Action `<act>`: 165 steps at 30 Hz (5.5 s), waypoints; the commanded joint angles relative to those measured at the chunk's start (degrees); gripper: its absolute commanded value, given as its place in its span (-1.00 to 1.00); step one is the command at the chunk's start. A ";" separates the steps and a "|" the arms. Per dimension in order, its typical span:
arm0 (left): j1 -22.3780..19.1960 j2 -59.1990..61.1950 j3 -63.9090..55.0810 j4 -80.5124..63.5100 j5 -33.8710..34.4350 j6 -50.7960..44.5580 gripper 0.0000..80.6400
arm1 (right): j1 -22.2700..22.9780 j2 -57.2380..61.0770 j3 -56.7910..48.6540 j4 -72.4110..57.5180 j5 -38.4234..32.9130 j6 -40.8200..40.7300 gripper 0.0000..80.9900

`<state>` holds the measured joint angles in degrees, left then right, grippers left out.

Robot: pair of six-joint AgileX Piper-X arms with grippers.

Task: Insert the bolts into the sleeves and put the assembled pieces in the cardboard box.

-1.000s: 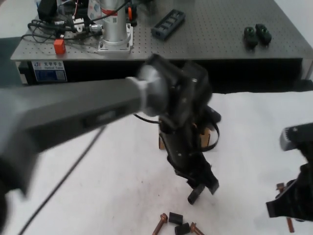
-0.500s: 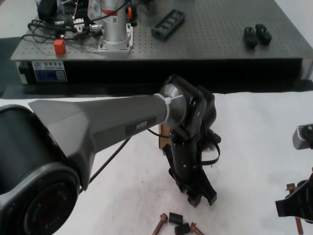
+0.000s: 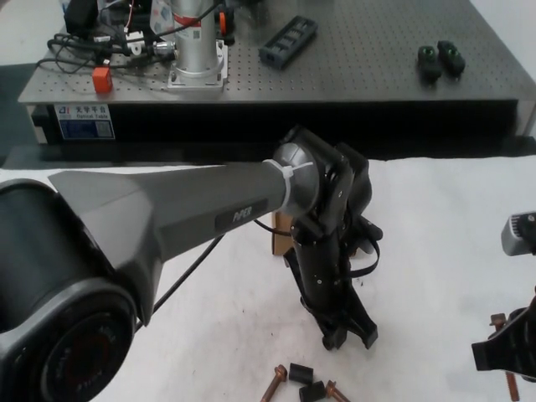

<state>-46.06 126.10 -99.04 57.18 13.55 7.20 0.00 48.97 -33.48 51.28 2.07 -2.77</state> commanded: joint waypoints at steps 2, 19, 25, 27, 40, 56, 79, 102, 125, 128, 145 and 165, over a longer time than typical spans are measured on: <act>0.05 0.02 -0.91 0.10 3.89 -0.46 -0.99 | -0.20 -0.50 0.02 -0.19 -0.55 0.22 -0.98; 3.44 -19.87 4.25 -5.90 10.18 -4.27 -0.98 | -0.20 -10.59 0.04 -17.36 -15.62 11.89 -0.98; 2.85 -38.38 25.12 -27.43 14.67 -12.14 -0.98 | 1.76 -10.93 0.04 -42.66 -29.39 28.32 -0.98; 2.14 -44.53 33.44 -37.89 16.22 -15.54 -0.98 | 3.21 -10.24 0.04 -51.28 -30.45 31.71 -0.98; 1.27 -58.57 52.64 -62.44 22.73 -23.02 -0.98 | 8.42 -5.29 -0.26 -60.59 -38.56 38.71 -0.98; 1.27 -58.57 52.64 -66.33 27.27 -23.54 -0.98 | 8.84 -5.29 -0.26 -55.84 -44.36 35.97 -0.98; 1.27 -58.57 52.64 -66.05 24.23 -26.57 -0.98 | 8.84 -5.29 -0.26 -55.96 -50.73 34.43 -0.98; 1.68 -56.57 52.17 -74.08 6.74 -28.39 -0.98 | 1.95 -6.84 -0.33 -52.72 -50.20 36.62 0.11; 10.89 6.23 -15.14 -21.64 -3.91 -28.99 -0.98 | -7.83 -12.10 -0.33 -11.74 -27.04 14.30 0.11; 10.89 8.26 -16.96 -20.06 -3.99 -29.39 -0.99 | -7.83 -12.10 -0.33 -11.74 -27.04 14.30 0.11; 10.89 7.55 -16.81 -19.56 -2.16 -34.24 -0.40 | -5.36 -5.56 -2.39 -6.67 -27.94 8.34 0.09; 14.36 -29.49 11.05 -17.55 -12.88 -23.06 -0.40 | 27.77 42.39 -15.65 -6.86 -3.46 -4.97 -0.02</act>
<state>-31.54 106.61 -101.59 43.79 0.81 -16.85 26.04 87.70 -48.21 48.67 -3.48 -6.52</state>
